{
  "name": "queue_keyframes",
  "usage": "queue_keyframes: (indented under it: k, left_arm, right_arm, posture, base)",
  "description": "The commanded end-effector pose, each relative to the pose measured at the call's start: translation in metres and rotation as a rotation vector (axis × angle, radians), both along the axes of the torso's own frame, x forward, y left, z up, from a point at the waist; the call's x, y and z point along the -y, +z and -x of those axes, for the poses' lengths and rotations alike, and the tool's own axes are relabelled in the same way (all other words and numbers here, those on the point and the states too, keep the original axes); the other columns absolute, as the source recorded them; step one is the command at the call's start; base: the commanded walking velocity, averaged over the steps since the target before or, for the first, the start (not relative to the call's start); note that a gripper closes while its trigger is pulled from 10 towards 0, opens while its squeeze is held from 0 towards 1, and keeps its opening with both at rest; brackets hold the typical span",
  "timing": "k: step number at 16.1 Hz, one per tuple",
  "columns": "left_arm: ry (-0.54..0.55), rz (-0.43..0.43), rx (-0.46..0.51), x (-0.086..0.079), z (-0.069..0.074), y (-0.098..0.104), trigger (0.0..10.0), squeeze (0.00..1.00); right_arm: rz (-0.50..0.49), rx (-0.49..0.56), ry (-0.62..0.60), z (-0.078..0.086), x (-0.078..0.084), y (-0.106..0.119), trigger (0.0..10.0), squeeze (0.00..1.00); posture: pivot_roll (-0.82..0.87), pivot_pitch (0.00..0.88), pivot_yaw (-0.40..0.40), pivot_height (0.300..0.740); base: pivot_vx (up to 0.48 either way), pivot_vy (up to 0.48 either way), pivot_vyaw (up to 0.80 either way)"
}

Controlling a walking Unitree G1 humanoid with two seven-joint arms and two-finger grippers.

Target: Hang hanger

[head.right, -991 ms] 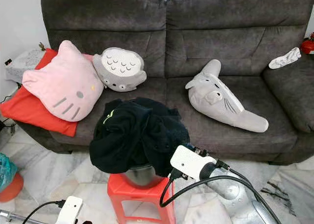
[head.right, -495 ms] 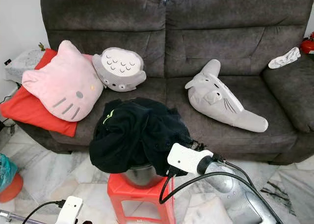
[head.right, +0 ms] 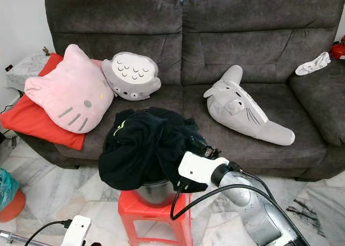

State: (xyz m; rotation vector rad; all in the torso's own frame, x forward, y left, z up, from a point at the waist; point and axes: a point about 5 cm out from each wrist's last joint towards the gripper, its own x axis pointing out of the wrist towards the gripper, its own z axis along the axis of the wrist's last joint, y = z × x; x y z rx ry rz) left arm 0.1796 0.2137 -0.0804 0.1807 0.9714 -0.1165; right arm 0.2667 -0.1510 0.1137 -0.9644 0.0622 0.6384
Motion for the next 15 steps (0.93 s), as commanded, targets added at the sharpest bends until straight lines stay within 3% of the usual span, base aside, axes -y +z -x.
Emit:
queue_keyframes:
  k: [1, 6, 11, 15]
  left_arm:
    - [-0.002, -0.012, 0.001, -0.003, 0.0, 0.001, 10.0, 0.0]
    - [-0.001, -0.011, 0.002, -0.003, 0.0, 0.001, 10.0, 0.0]
    - [0.0, -0.013, 0.004, -0.003, 0.0, 0.001, 10.0, 0.0]
    - [0.0, -0.016, 0.007, -0.004, -0.001, 0.001, 10.0, 0.0]
  right_arm:
    - [-0.001, -0.002, 0.032, 0.001, -0.005, -0.002, 10.0, 0.0]
    - [0.03, 0.054, -0.037, -0.009, 0.007, 0.001, 10.0, 0.0]
    - [0.046, 0.083, -0.053, -0.013, 0.01, 0.001, 10.0, 0.0]
    - [0.05, 0.178, -0.031, -0.025, 0.009, 0.015, 10.0, 0.0]
  posture:
    - [-0.09, 0.0, 0.082, 0.74]
    - [-0.08, 0.0, 0.081, 0.74]
    - [-0.08, 0.0, 0.082, 0.74]
    - [-0.08, 0.0, 0.083, 0.74]
  base:
    - [0.0, 0.0, 0.0]
    - [0.0, 0.0, 0.0]
    - [0.0, 0.0, 0.0]
    - [0.0, 0.0, 0.0]
